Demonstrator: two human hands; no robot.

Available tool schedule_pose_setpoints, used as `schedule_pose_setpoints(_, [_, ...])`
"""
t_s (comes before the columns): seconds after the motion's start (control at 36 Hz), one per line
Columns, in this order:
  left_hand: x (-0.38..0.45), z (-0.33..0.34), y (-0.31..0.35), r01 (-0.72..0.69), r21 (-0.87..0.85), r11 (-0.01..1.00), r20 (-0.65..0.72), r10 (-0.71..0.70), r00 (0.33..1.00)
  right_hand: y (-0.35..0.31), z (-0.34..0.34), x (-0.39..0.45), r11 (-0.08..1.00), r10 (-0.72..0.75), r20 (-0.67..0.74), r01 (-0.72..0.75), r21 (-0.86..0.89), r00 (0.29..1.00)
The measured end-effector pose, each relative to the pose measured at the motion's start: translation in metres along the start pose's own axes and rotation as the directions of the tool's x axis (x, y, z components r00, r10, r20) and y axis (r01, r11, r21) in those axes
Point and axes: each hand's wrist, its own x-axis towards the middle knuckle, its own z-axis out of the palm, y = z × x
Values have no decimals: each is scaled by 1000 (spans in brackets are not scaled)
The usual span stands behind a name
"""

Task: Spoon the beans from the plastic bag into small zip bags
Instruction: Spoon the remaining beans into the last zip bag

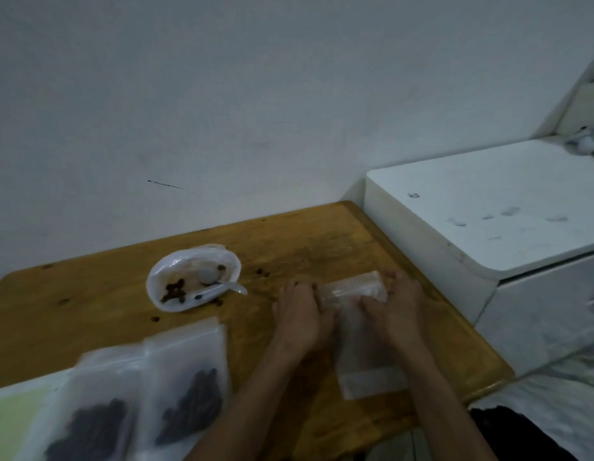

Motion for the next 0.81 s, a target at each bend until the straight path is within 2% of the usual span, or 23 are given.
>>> schedule_pose_setpoints(0.06, [-7,-7,0,15,-278,960,-41,-27,999,-6,-2,-4,986,33,19,-36,164,999])
schedule_pose_setpoints(0.11, [-15,-20,4,55,-553,831,-34,-89,995,-15,-5,-10,952,37,89,-62,299,995])
schedule_pose_setpoints(0.17, [-23,-38,8,74,-721,689,-13,-120,993,-28,-10,-18,905,4,176,-78,418,984])
schedule_pose_setpoints(0.33, [-43,-108,4,-45,-724,689,-120,-61,991,-83,-8,-42,758,-179,362,-106,644,915])
schedule_pose_setpoints(0.42, [-50,-144,-7,-73,-705,705,-153,-50,987,-108,2,-50,781,-318,379,14,624,869])
schedule_pose_setpoints(0.47, [-54,-163,-17,-133,-653,745,-239,-37,970,-125,12,-58,794,-391,349,120,596,852])
schedule_pose_setpoints(0.5, [-54,-170,-25,-168,-565,808,-336,-39,941,-133,19,-63,793,-416,316,169,586,853])
schedule_pose_setpoints(0.56, [-57,-182,-38,-180,-297,938,-575,-25,817,-147,34,-73,786,-450,239,255,563,861])
schedule_pose_setpoints(0.61, [-64,-193,-46,-200,-175,964,-714,15,700,-160,49,-86,774,-479,201,304,556,854])
schedule_pose_setpoints(0.64, [-68,-197,-49,-219,-185,958,-726,17,687,-165,56,-93,760,-509,207,323,565,835])
schedule_pose_setpoints(0.67, [-72,-201,-51,-240,-234,942,-710,3,704,-169,63,-100,744,-545,227,342,574,807])
schedule_pose_setpoints(0.75, [-80,-211,-58,-279,-492,825,-580,-71,812,-179,82,-118,715,-642,325,388,582,695])
schedule_pose_setpoints(0.81, [-82,-217,-67,-272,-590,760,-546,-127,828,-183,92,-125,694,-680,380,384,609,628])
